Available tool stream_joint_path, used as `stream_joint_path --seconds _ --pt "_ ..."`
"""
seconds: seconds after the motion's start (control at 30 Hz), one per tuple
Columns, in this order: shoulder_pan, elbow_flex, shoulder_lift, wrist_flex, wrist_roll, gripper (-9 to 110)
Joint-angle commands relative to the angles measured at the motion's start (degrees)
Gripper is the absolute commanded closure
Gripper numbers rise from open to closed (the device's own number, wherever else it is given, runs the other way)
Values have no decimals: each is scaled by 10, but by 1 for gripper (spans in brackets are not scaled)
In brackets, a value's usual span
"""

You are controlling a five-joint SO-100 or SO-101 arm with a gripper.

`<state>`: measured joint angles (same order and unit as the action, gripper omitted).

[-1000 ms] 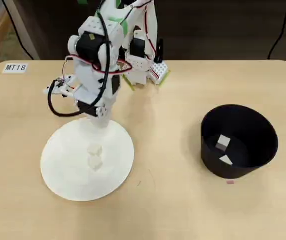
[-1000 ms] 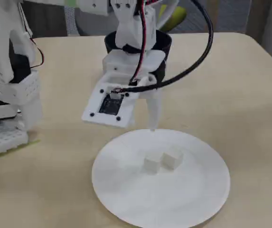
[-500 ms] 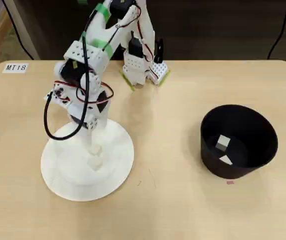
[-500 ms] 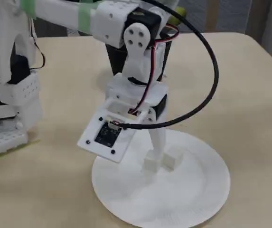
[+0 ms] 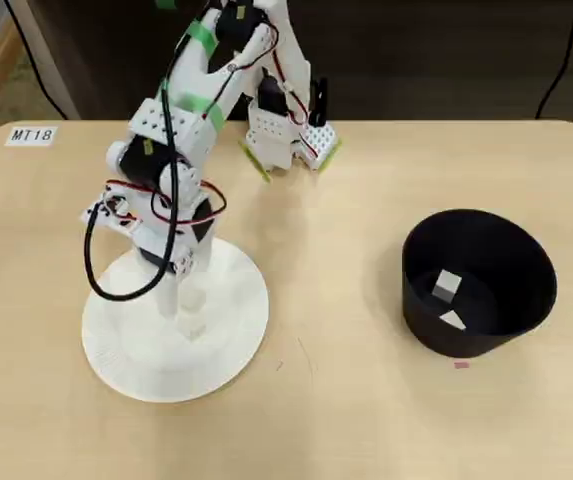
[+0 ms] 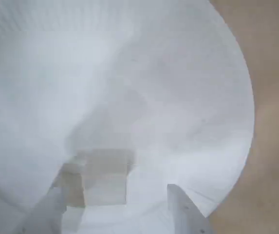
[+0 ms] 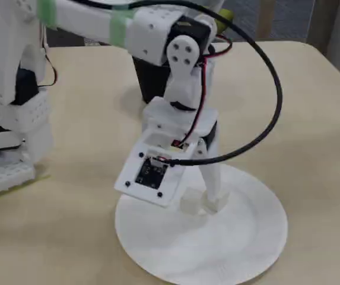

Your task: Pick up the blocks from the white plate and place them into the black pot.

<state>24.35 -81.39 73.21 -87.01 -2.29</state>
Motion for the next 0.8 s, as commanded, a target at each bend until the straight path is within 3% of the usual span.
stream_joint_path --seconds 0.0,0.3,0.47,0.53,0.77 --pt "3 28 1 10 3 72" --pt "1 44 -28 36 8 75" --pt "0 64 -44 40 35 90" --pt "-3 67 -51 42 50 102" --pt "-4 69 -43 47 38 104"
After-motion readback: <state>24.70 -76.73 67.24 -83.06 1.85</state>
